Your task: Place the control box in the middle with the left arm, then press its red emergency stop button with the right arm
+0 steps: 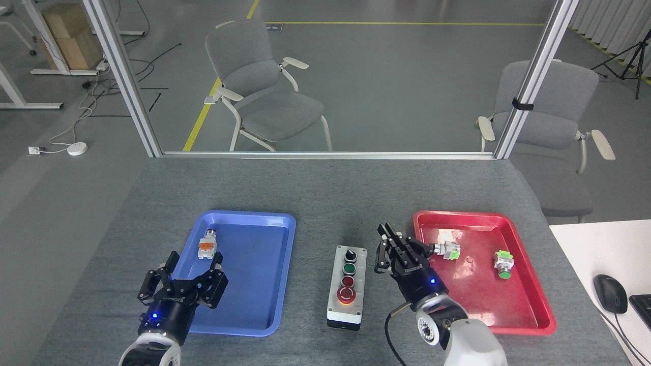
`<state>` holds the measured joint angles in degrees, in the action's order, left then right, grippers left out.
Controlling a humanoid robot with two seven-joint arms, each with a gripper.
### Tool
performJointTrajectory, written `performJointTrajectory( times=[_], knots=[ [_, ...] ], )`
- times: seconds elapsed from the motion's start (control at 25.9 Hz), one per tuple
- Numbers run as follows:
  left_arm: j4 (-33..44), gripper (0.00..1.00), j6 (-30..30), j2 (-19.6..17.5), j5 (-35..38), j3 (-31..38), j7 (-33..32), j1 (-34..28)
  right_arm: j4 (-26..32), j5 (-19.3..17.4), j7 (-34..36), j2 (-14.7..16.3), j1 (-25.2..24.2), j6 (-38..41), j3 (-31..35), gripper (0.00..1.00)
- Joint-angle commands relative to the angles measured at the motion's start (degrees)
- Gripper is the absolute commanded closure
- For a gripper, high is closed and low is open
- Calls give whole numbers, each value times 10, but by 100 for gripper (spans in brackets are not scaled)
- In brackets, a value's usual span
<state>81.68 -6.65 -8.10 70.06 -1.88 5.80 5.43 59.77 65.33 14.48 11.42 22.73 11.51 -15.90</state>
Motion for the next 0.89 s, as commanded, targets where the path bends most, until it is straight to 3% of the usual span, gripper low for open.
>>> performJointTrajectory(
  times=[0.0,0.19,0.46,0.85],
  knots=[
    [-17,1,2,10,0,-1,-1,-3,8,-31,4,-3,10,-4,61,1],
    [-25,1,-1,19,-2,-1,1,-2,8,-24,1,-6,-7,-39,145,1],
    [-27,1,-1,19,-3,-1,2,-2,21,20,0,-10,-69,-124,151,1],
    [-27,1,-1,19,-3,-1,2,-2,21,22,5,-6,-75,-120,155,1]
  ],
)
